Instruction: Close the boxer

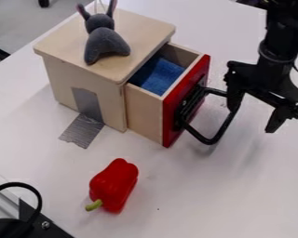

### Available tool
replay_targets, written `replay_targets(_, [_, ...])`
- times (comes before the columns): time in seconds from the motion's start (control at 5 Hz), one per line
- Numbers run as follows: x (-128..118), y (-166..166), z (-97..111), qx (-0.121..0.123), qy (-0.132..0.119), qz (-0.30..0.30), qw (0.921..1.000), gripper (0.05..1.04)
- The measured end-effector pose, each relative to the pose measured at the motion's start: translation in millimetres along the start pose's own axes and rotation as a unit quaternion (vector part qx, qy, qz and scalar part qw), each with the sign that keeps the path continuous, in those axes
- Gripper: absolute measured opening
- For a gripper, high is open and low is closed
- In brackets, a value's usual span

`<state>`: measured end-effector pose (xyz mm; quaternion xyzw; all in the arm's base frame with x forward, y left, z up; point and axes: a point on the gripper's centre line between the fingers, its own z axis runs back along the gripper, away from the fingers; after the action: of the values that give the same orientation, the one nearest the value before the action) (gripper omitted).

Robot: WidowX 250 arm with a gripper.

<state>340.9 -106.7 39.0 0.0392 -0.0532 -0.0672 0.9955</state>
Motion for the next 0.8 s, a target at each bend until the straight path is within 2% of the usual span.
replay_targets(0.2, [15.3, 6.5, -10.7, 0.036, 0.007, -0.011, 0.9993, 0.999])
replay_targets(0.4, [19.9, 10.1, -16.7, 0.061, 0.014, -0.017, 0.9979, 0.972])
replay_targets(0.6, [16.9, 12.2, -17.9, 0.072, 0.016, -0.018, 0.9971, 0.802])
replay_targets(0.8, [9.7, 12.4, -14.6, 0.068, 0.012, -0.014, 0.9975, 0.997])
